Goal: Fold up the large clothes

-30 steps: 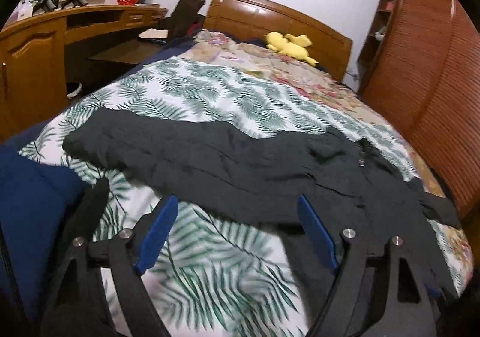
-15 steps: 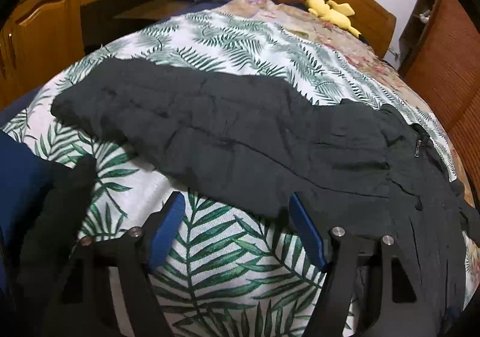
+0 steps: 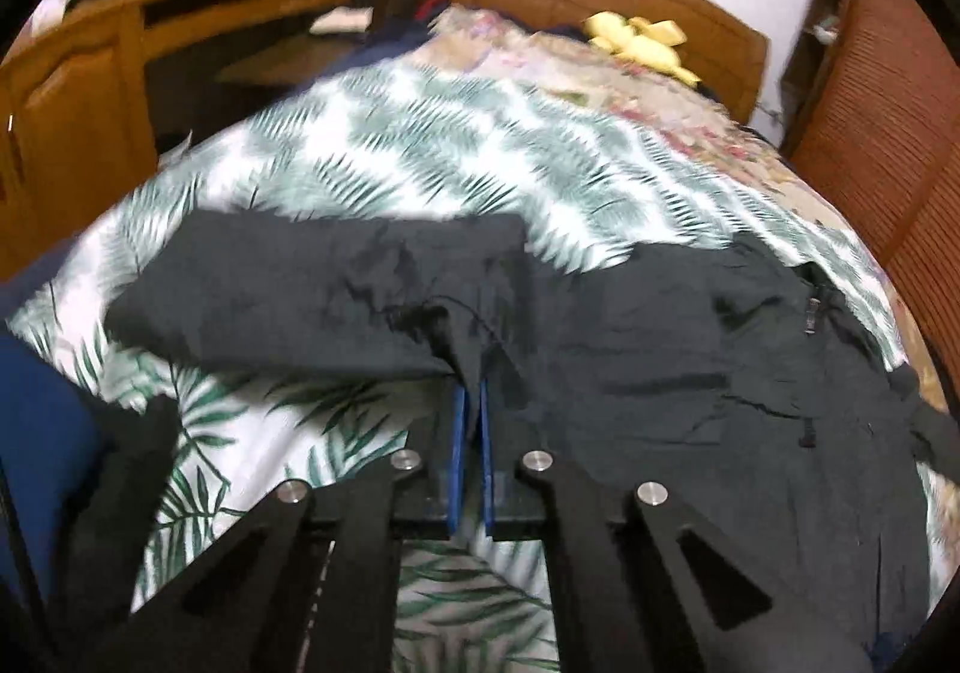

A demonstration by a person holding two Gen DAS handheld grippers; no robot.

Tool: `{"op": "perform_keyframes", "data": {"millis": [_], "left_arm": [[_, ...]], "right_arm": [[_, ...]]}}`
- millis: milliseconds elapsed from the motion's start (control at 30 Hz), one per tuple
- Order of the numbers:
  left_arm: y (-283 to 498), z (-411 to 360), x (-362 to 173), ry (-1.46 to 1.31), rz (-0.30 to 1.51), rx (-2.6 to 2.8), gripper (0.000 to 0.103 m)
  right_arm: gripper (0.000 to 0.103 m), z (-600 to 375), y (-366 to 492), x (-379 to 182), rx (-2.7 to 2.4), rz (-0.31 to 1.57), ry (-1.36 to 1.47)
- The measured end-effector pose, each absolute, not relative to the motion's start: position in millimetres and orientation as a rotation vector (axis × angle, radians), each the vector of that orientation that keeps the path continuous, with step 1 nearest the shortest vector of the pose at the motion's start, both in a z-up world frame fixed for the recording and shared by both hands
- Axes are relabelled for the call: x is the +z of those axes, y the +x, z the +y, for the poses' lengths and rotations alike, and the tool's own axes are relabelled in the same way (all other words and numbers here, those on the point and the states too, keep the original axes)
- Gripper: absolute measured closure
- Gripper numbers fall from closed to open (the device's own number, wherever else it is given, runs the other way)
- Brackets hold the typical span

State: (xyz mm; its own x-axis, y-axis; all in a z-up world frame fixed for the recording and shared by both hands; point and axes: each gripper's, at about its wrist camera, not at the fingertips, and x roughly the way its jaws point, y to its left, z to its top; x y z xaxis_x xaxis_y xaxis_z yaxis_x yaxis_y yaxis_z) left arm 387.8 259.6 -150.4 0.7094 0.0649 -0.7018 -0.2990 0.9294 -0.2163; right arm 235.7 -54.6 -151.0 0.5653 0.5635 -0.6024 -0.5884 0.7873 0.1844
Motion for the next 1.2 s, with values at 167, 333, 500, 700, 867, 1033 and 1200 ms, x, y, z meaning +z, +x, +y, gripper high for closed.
{"op": "perform_keyframes", "data": {"millis": [167, 333, 500, 700, 867, 1033, 1200], "left_arm": [[378.1, 214.4, -101.0, -0.239, 0.704, 0.146, 0.103], [361.7, 157.1, -61.2, -0.117, 0.686, 0.075, 0.103], [348.2, 113.3, -44.3, -0.089, 0.682, 0.004, 0.103], [344.4, 78.9, -48.8, -0.050, 0.708, 0.004, 0.103], [335.8, 63.4, -63.2, -0.054, 0.737, -0.001, 0.103], [316.6, 56.8, -68.5, -0.057, 0.728, -0.022, 0.099], [290.5, 67.6, -72.1, -0.074, 0.699, -0.038, 0.086]], "right_arm": [[0.000, -56.9, 234.0, -147.1, 0.663, 0.688, -0.033], [0.000, -73.4, 217.4, -135.6, 0.666, 0.699, -0.046], [0.000, -111.0, 195.2, -128.9, 0.630, 0.702, -0.050], [0.000, -154.4, 188.1, -115.0, 0.564, 0.676, -0.007], [0.000, -171.4, 182.8, -106.1, 0.543, 0.663, 0.012], [0.000, -168.7, 176.9, -100.0, 0.541, 0.652, -0.007], [0.000, -162.4, 179.3, -101.0, 0.545, 0.653, -0.022]]}}
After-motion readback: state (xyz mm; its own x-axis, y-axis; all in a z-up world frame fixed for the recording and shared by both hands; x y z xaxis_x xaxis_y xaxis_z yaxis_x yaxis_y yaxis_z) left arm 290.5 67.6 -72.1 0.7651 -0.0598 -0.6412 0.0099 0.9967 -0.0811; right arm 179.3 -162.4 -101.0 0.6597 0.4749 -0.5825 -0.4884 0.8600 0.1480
